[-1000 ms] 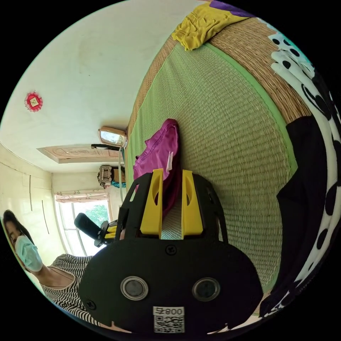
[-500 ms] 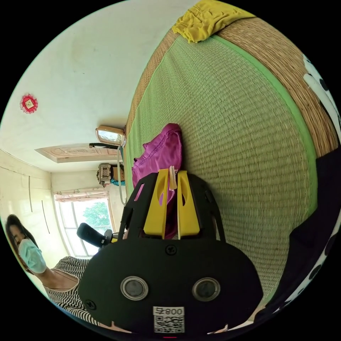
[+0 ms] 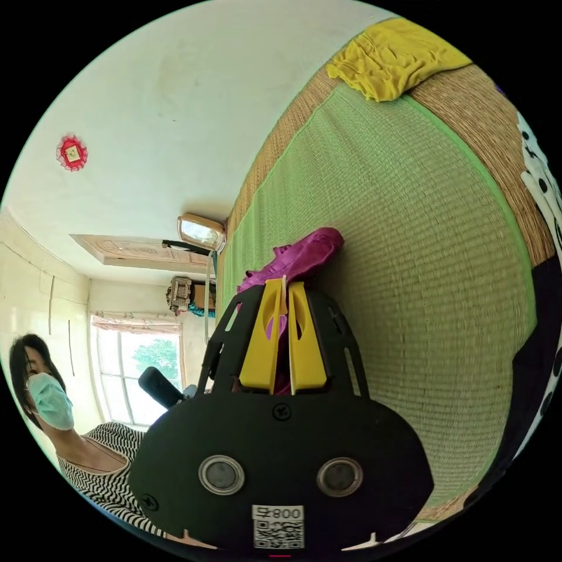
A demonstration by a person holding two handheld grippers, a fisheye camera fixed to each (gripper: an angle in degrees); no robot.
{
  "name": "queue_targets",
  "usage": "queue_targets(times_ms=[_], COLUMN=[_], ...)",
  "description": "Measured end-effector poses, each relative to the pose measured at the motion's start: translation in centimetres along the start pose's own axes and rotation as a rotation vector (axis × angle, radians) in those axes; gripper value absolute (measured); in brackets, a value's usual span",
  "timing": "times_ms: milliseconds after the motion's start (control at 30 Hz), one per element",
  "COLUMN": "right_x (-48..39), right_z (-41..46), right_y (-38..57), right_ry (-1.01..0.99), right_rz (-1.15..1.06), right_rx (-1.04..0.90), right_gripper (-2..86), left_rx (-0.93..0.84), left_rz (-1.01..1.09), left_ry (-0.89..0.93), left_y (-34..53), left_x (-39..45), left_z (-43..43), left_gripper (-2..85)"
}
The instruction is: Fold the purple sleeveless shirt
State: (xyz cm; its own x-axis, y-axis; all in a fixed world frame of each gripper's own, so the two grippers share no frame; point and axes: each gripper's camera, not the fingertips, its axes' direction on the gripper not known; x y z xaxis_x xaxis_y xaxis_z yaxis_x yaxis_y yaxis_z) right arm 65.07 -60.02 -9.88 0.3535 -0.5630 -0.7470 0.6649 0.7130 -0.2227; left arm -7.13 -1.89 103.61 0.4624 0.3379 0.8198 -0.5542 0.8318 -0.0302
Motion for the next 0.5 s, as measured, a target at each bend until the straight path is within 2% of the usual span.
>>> queue_targets(times_ms=[200,500], right_x=[-8.4,-21.9], right_z=[4.3,17.1], right_y=[1.1,2.8], right_ry=[-0.007,0.113], right_rz=[-0.141,-0.373], right_rx=[0.011,-0.100], right_gripper=[1.2,1.2], left_rx=[0.129,0.367], left_rz=[-0.061,-0.344], left_ry=[0.033,0.058], left_y=[4.7,16.1], left_x=[-3.8,-13.4], left_z=[-7.0,-18.5], left_gripper=[1.0,1.0])
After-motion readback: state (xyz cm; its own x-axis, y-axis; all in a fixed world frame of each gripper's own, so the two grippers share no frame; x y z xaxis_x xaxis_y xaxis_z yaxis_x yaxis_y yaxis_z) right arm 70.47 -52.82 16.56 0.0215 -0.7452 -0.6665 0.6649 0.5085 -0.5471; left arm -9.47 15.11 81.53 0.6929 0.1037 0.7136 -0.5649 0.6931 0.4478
